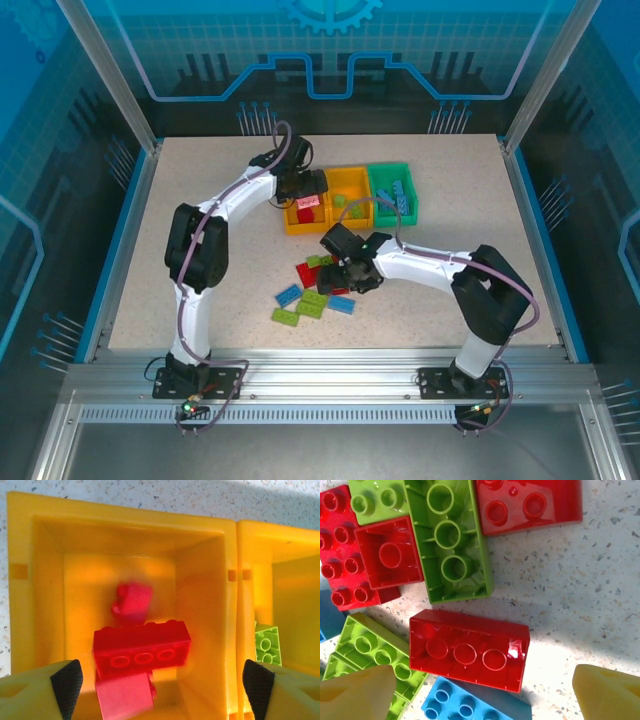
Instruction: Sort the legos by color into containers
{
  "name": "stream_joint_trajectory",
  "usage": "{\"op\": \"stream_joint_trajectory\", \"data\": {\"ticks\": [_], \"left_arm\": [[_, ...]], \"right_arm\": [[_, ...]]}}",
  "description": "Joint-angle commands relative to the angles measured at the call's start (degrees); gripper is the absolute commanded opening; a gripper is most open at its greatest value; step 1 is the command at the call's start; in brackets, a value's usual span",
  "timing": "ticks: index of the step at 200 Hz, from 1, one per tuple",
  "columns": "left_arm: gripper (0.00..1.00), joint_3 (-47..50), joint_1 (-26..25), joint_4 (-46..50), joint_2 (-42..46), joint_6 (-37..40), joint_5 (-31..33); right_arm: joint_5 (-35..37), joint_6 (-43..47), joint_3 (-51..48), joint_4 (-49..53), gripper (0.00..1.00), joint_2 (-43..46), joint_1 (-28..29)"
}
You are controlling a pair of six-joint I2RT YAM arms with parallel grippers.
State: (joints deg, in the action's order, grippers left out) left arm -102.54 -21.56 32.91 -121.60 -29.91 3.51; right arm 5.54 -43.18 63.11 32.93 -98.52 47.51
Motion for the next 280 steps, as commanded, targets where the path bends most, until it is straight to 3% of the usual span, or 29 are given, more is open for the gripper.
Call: {"op": "stream_joint_trajectory", "data": {"ticks": [1,90,170,213,280], "left_arm": [[0.98,-0.8,0.5,1.2,3.0,-0.6,-1.1],[0.99,12.0,-0.2,-3.4,14.6,-1.9,-1.3],[0.99,22.9,-0.2,-5.1,23.8,-2.4,1.9],[0.99,27.6,0.5,-4.8,27.1,-2.9,2.8],[0.99,39.1,0.6,-4.9,35.2,-3.3,4.5]], "right_arm": [[0.6,-1.6,1.9,0.3,0.93,-2.2,0.7],[0.9,-1.4,6.7,3.2,0.91,-7.4,1.9],[3.7,-1.4,10.2,7.9,0.69,-11.2,1.9],[4.6,0.5,11.3,8.6,0.58,-7.0,2.0],[5.5,10.3,24.7,10.4,0.58,-5.8,-4.3]]}}
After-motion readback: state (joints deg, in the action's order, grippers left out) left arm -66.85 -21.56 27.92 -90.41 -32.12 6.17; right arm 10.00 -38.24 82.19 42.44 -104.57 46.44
